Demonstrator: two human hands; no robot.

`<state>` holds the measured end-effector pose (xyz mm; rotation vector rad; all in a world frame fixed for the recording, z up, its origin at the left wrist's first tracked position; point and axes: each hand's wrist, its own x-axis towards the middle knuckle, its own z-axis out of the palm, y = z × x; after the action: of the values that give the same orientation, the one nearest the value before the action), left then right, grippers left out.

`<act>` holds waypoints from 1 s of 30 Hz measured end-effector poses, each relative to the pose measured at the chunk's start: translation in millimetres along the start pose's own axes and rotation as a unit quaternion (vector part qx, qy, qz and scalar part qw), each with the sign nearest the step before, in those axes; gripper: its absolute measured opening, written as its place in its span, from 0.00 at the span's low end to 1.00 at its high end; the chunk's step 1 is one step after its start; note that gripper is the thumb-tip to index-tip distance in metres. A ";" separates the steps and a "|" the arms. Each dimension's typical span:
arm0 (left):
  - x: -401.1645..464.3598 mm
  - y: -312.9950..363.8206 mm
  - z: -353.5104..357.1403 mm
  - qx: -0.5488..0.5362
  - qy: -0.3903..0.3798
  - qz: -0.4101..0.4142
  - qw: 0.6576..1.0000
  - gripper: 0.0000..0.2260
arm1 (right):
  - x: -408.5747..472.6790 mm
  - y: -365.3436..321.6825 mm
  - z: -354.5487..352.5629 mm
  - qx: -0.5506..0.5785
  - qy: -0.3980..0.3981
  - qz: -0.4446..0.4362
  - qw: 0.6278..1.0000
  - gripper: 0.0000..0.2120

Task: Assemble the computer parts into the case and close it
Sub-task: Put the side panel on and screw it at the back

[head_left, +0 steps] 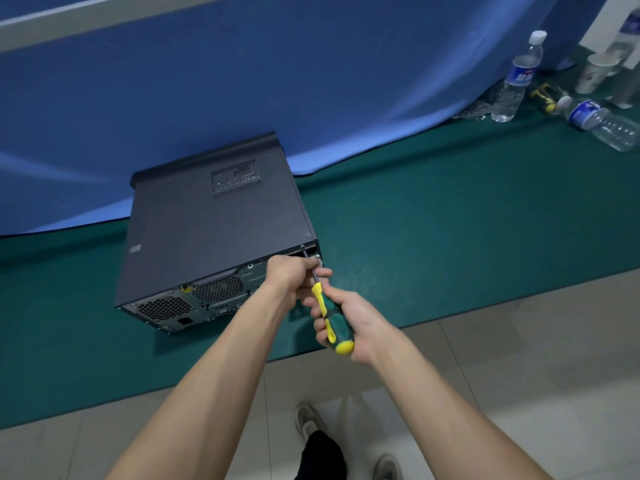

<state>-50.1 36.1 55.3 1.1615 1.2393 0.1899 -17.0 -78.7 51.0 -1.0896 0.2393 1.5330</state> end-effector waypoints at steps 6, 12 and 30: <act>2.4 -4.8 6.2 -0.017 0.018 0.003 1.000 0.07 | 9.2 1.3 4.2 -0.201 0.117 -0.062 0.971 0.17; 0.9 -0.1 11.4 -0.034 0.039 0.018 0.999 0.07 | -2.2 -18.9 -6.3 0.012 -0.038 0.047 0.998 0.21; 66.4 88.4 -18.4 0.138 0.042 0.183 0.972 0.14 | 69.3 -125.5 22.0 -0.375 0.177 -0.227 0.881 0.16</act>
<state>0.7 132.0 83.3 1.6376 1.1399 0.3532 88.3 20.1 63.6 -1.8855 -0.3880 0.9861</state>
